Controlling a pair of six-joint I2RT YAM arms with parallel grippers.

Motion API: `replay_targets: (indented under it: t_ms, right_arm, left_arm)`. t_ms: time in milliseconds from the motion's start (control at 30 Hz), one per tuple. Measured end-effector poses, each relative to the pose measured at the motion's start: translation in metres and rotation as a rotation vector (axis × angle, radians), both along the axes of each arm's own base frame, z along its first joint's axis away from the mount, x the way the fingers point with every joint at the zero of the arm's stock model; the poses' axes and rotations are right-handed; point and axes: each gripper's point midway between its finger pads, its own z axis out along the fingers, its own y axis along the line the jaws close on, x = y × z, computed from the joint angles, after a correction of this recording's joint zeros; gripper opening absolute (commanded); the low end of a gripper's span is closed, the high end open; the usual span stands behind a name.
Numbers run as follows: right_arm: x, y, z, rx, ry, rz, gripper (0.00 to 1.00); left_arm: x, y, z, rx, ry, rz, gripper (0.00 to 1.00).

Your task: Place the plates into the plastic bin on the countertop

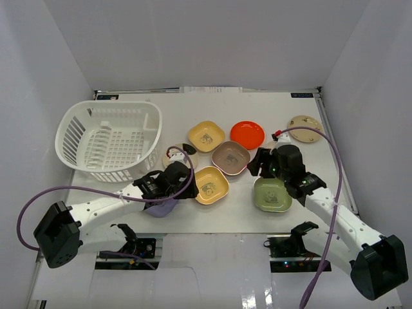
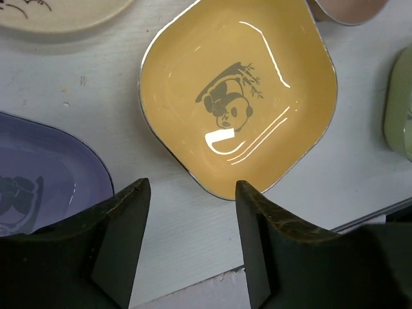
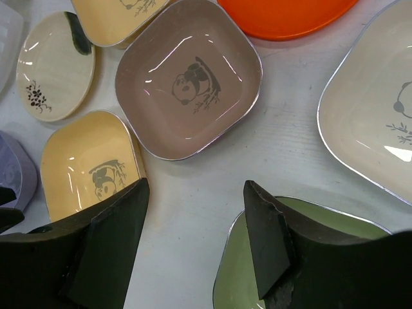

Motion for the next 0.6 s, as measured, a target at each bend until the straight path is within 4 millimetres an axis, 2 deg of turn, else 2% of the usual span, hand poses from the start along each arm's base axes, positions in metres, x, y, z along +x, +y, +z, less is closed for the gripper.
replay_targets:
  t_ms: [267,367,400,433,467,500,600]
  right_arm:
    - [0.006,0.004,-0.017,-0.035,0.026,-0.009,0.66]
    - [0.008,0.004,-0.029,-0.062,0.055,-0.017,0.75]
    - [0.009,0.003,-0.035,-0.073,0.069,-0.021,0.8]
    - [0.009,0.003,-0.04,-0.083,0.081,-0.023,0.81]
    - [0.01,0.003,-0.043,-0.093,0.088,-0.025,0.81]
    - [0.011,0.002,-0.048,-0.104,0.099,-0.028,0.81]
    - [0.013,0.002,-0.059,-0.126,0.126,-0.037,0.78]
  left_arm:
    - [0.008,-0.001,-0.023,0.116,0.008,0.052,0.56]
    - [0.008,0.0,-0.036,0.169,0.016,0.064,0.47]
    - [0.008,0.002,-0.041,0.186,0.02,0.07,0.42]
    - [0.008,0.003,-0.044,0.197,0.023,0.079,0.32]
    - [0.008,0.003,-0.046,0.204,0.024,0.087,0.27]
    - [0.008,0.004,-0.048,0.212,0.023,0.089,0.17]
    - [0.012,0.003,-0.044,0.2,0.006,0.105,0.05]
